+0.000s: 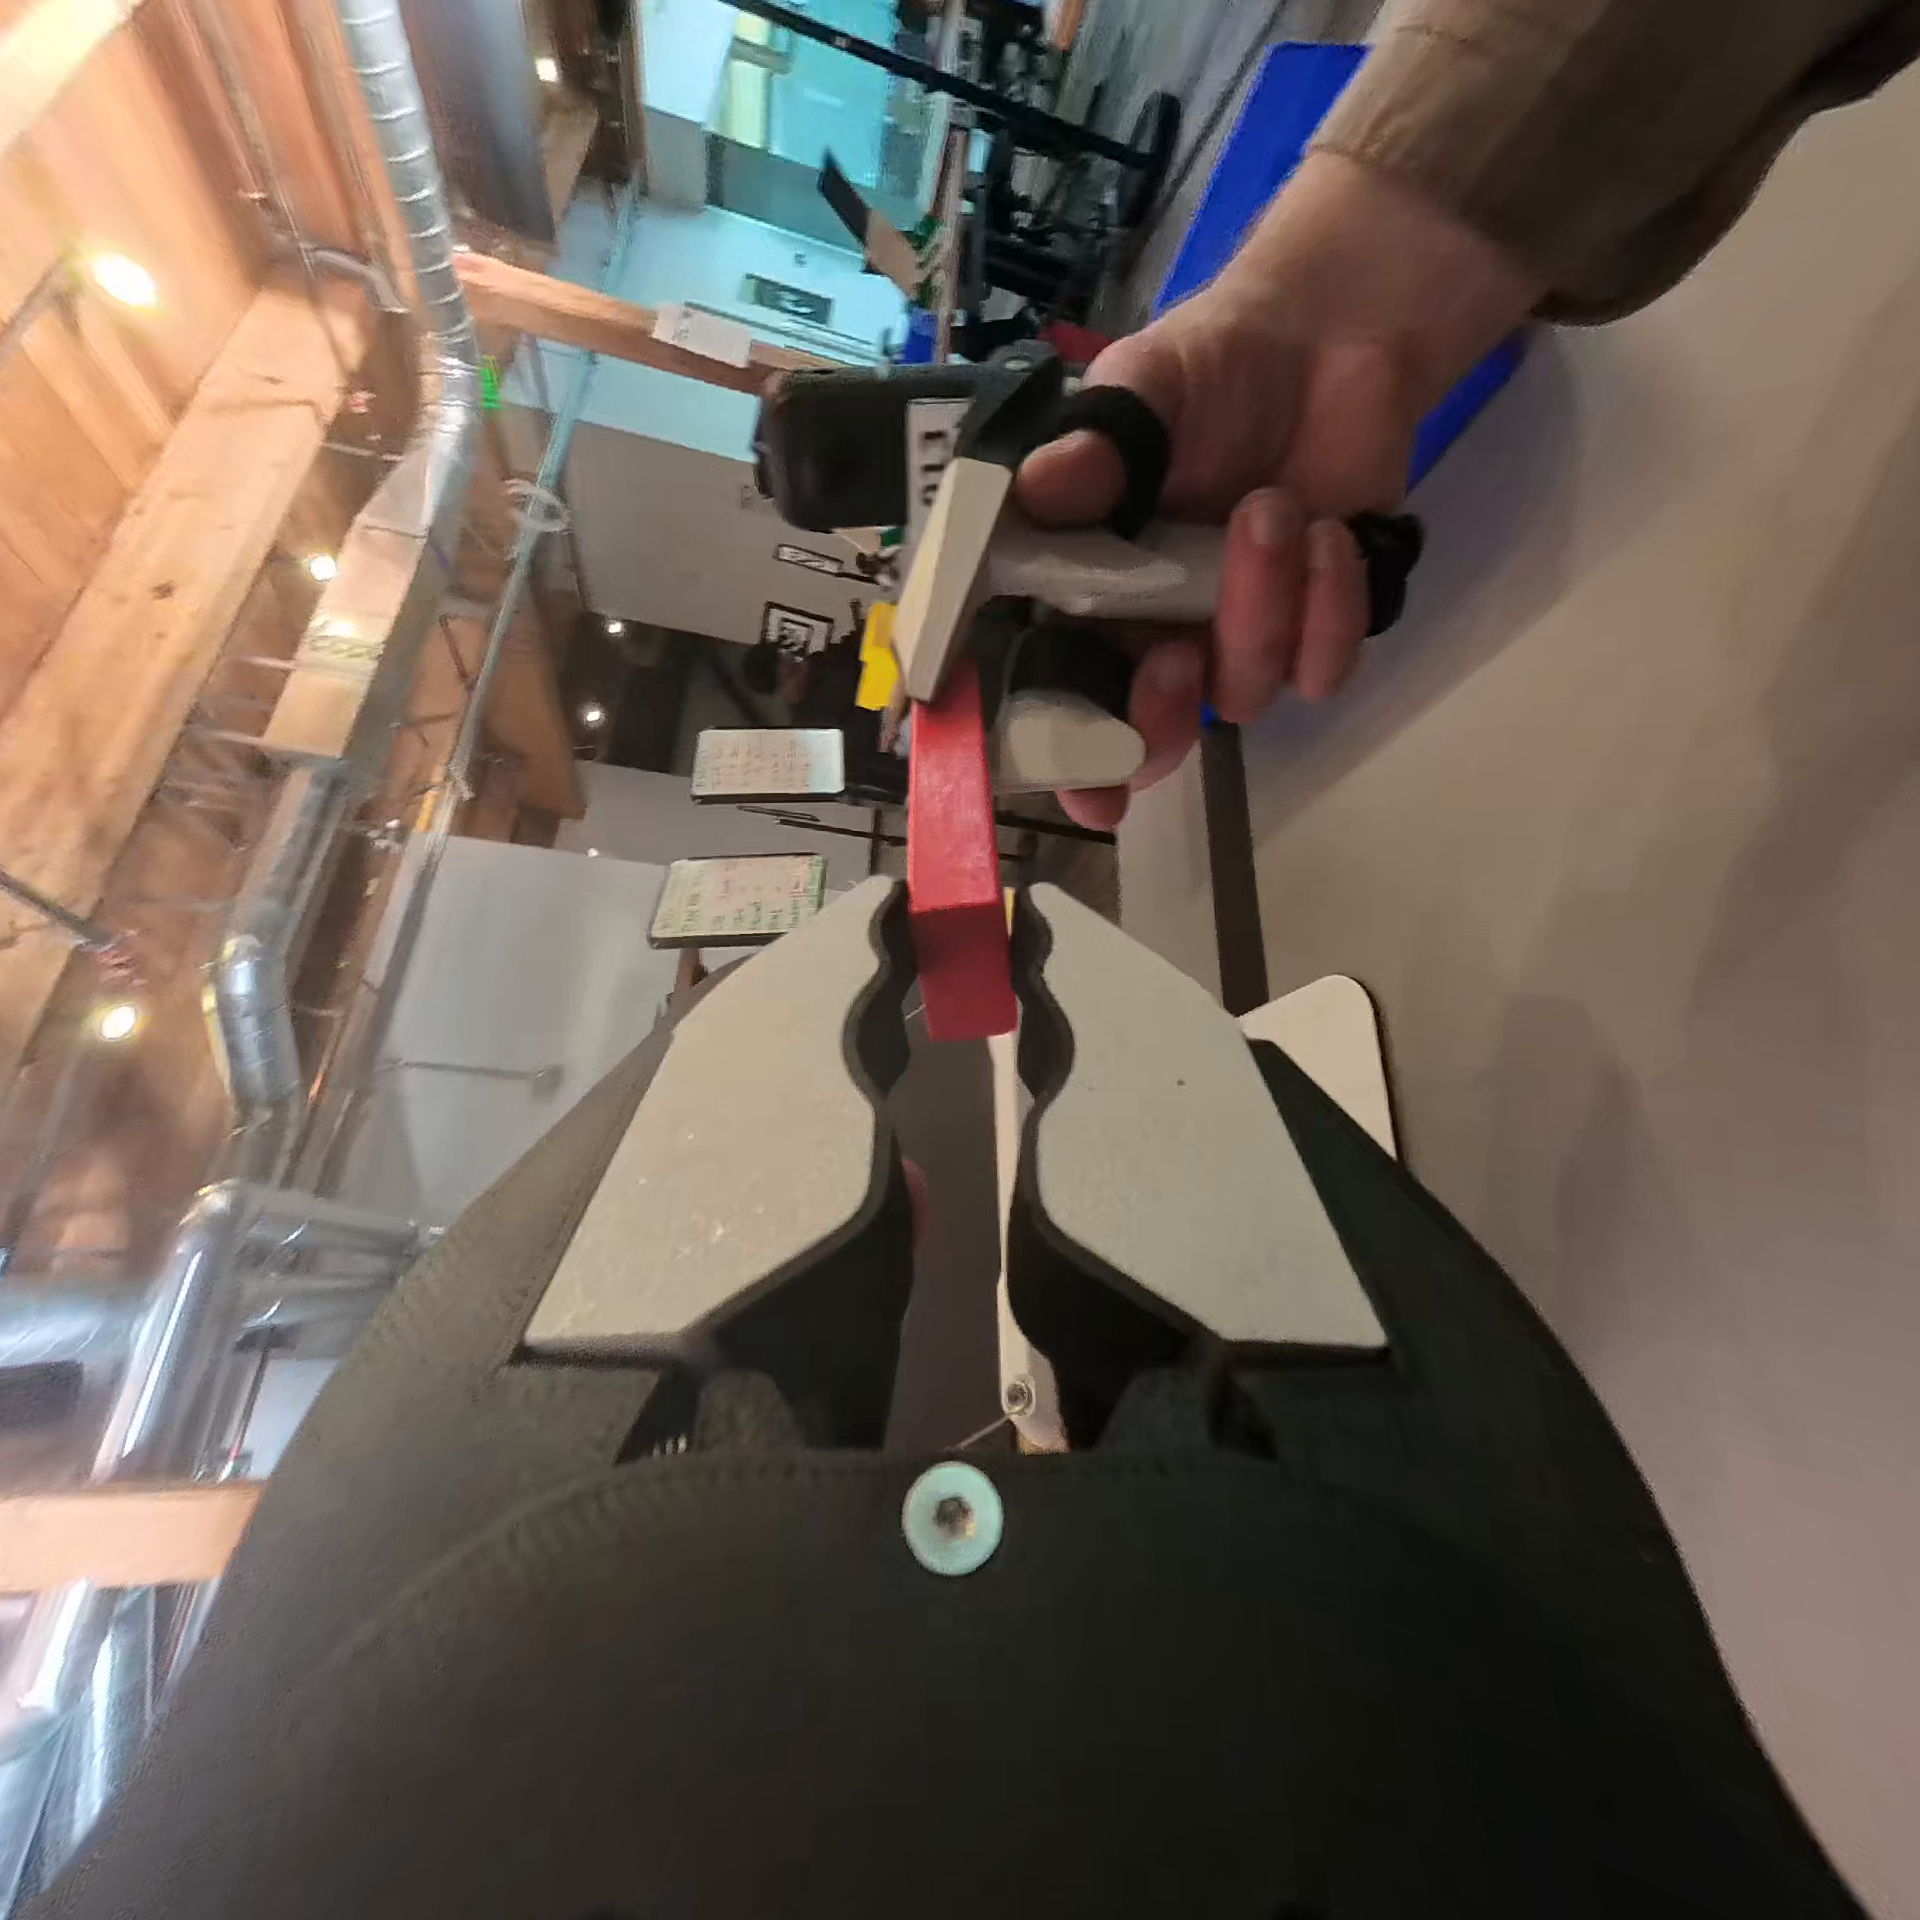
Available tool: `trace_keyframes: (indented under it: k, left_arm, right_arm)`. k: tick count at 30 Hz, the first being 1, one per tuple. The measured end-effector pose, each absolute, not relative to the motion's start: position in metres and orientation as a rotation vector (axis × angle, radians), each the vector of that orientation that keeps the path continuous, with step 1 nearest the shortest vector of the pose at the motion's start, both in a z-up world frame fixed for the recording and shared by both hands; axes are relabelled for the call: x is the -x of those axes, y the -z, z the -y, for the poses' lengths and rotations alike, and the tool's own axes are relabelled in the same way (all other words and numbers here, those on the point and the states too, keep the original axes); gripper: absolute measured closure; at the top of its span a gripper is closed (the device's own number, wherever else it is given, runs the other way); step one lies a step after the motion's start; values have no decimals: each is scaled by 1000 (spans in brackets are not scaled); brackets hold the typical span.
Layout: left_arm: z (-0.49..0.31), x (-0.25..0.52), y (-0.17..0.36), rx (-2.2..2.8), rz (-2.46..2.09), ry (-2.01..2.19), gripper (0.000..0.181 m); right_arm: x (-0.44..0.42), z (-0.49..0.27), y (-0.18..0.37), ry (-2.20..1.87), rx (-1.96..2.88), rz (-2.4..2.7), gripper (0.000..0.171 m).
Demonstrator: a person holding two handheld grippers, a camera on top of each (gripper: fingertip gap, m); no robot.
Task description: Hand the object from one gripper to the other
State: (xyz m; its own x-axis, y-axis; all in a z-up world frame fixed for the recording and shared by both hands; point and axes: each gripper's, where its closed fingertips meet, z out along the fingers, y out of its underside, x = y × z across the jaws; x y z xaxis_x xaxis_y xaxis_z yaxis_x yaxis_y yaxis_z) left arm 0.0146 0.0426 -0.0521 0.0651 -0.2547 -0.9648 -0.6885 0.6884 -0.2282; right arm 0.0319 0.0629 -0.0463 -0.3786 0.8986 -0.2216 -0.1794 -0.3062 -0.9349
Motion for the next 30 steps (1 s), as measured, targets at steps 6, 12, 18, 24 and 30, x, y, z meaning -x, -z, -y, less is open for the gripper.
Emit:
trace_keyframes:
  k: [6, 12, 18, 24, 30]
  left_arm:
    - [-37, -21, 59, 811, -1597, -376, 164]
    - [-37, -21, 58, 797, -1594, -380, 164]
    - [-35, -22, 57, 787, -1606, -374, 164]
    - [-44, -17, 51, 814, -1543, -407, 165]
    - [-49, -15, 45, 1161, -1280, 7, 112]
  right_arm:
    - [-28, -46, 50, -1806, 1010, 1226, 138]
    - [-29, -41, 54, -1795, 1026, 1274, 123]
    - [-29, -38, 55, -1802, 1013, 1302, 138]
    - [-27, -44, 50, -1755, 994, 1252, 138]
    - [-36, -54, 38, -1687, 910, 1172, 138]
